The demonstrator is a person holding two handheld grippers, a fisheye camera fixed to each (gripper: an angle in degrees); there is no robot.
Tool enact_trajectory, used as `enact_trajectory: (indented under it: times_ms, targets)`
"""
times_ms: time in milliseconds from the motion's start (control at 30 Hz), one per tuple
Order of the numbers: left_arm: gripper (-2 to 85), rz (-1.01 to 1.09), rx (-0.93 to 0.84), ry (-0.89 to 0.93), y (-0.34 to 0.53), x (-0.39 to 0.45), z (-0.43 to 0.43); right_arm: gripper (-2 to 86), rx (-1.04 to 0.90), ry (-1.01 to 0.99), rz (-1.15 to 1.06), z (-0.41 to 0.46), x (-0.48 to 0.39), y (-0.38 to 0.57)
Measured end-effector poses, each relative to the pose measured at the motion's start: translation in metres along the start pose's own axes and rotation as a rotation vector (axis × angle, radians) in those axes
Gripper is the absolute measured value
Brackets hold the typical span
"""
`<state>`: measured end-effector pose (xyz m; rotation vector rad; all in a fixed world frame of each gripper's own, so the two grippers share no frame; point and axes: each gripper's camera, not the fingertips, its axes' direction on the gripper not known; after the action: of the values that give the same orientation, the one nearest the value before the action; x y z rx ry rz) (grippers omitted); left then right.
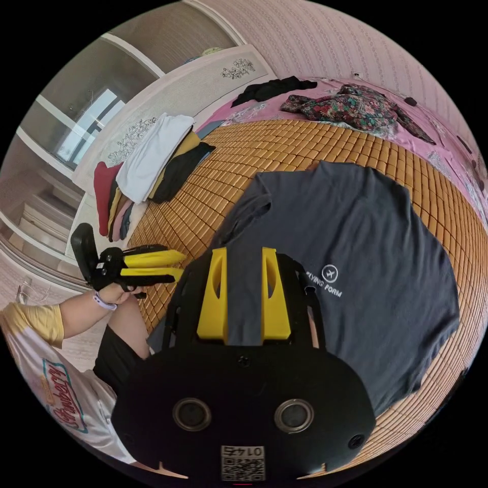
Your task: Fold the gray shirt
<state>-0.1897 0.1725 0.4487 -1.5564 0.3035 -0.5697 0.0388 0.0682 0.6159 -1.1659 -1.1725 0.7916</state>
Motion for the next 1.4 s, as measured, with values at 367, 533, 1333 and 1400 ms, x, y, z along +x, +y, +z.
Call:
enact_trajectory:
  times_ms: [367,533,1333,1400]
  targets:
    - [1.2,-0.022,-0.088,0.021,-0.011,-0.055,0.045,3.8,-0.139,0.063,-0.057,0.088,0.012,-0.086]
    - [1.0,-0.119,0.008,0.054,0.017,-0.09,0.006,6.9,-0.035,-0.079,-0.147,0.081,-0.029,-0.117]
    - [2.2,-0.186,-0.3,0.09,0.212,0.026,-0.041,6.3,-0.162,0.46,0.469,-0.122,-0.003,0.384]
    - [1.7,-0.156,-0.318,0.087,0.209,0.025,-0.039,4.9,-0.199,0.425,0.59,-0.113,0.009,0.397]
